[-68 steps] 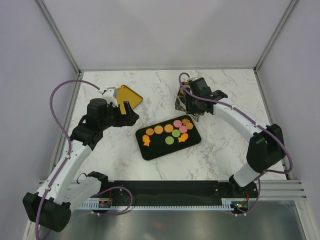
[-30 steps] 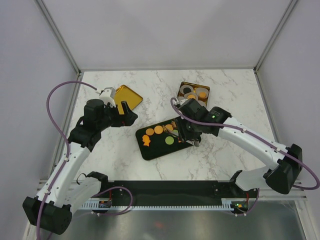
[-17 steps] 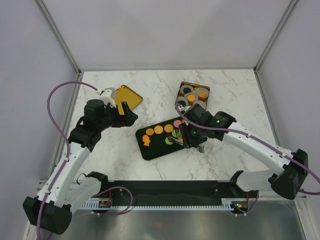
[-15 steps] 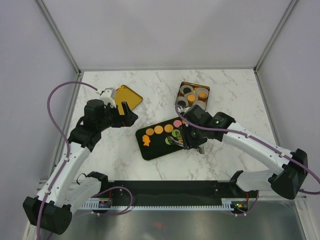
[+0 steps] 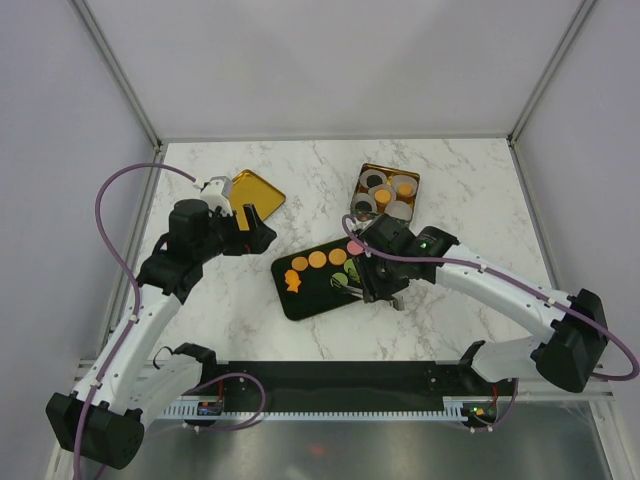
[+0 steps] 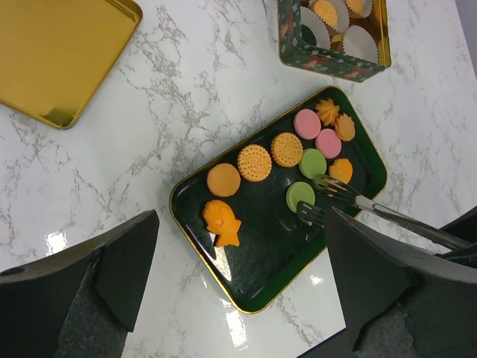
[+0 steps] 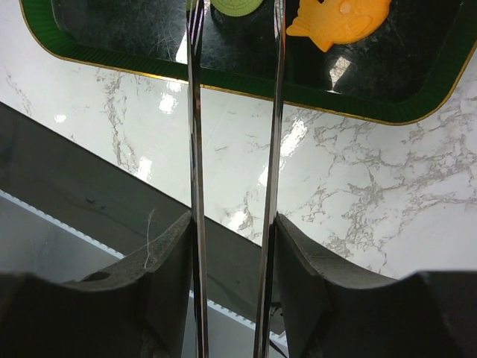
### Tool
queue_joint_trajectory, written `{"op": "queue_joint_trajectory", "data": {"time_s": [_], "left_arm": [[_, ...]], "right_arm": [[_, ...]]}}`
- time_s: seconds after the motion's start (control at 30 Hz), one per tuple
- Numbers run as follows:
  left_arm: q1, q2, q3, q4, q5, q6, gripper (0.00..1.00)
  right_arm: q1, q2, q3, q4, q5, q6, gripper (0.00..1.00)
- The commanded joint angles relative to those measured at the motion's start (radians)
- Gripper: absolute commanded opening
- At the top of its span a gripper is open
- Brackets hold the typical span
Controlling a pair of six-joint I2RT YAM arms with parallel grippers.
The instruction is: Pack the cookies
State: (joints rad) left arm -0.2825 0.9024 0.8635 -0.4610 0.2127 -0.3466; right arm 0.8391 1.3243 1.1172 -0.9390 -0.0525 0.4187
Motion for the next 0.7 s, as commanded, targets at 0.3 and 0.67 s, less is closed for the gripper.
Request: {"op": "queue_joint_trajectory", "data": {"time_s": [0.3, 0.67], "left_arm": [[0.005, 0.0, 0.0, 0.036, 0.01, -0.006, 1.0], [0.011, 0.003, 0.0, 0.036, 0.019, -0.006, 1.0]], "right_arm": [[0.032, 0.059, 0.038, 0.04, 0.046, -0.012, 0.52], [0.077, 0.087, 0.084, 0.002, 0.109, -0.02, 0.52]]}}
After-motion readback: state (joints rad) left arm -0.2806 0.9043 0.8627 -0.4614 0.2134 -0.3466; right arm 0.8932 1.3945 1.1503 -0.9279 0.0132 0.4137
